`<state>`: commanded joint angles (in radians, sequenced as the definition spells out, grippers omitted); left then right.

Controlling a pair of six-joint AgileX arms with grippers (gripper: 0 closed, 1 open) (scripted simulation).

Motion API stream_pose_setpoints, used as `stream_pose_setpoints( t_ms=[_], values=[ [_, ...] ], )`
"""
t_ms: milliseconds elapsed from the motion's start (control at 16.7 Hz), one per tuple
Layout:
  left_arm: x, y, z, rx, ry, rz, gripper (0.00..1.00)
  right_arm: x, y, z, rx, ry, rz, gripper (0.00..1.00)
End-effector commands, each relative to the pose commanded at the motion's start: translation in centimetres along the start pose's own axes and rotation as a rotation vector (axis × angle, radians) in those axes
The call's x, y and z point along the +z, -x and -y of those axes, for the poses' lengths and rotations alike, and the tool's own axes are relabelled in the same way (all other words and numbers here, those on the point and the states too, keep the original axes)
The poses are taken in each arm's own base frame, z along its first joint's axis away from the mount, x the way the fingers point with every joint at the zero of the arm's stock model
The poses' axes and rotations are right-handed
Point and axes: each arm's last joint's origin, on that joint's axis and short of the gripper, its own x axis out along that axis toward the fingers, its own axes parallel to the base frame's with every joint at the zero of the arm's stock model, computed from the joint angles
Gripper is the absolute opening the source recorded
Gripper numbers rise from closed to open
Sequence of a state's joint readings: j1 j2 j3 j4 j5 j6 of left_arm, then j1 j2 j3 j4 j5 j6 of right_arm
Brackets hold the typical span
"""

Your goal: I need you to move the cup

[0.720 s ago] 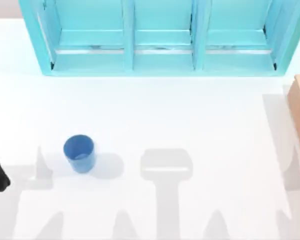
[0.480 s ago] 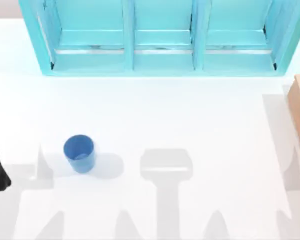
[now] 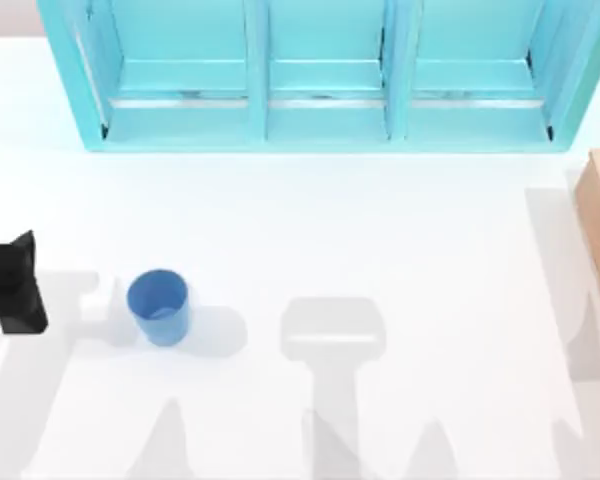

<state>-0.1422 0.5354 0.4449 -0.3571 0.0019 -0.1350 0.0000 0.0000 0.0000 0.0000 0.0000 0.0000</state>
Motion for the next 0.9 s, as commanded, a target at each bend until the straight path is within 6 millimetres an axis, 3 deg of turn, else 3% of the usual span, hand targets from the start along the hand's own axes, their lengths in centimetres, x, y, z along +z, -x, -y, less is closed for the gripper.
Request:
stream_pose_setpoints(
  t_ms=[240,480,660,900],
  values=[
    [4.6,-2.6,2.3,-0.026,0.040,-0.299,1.00,0.0,0.0,0.0,0.000,0.000,0.000,1.00],
    [7.9,-7.1,5.4,-0.009,0.056,-0.589,1.00,0.0,0.0,0.0,0.000,0.000,0.000,1.00],
    [8.9,-10.8,8.0,0.027,0.048,-0.781,1.00,0.0,0.0,0.0,0.000,0.000,0.000,1.00],
    [8.6,-15.1,11.1,0.090,0.022,-0.982,1.00,0.0,0.0,0.0,0.000,0.000,0.000,1.00]
  ],
)
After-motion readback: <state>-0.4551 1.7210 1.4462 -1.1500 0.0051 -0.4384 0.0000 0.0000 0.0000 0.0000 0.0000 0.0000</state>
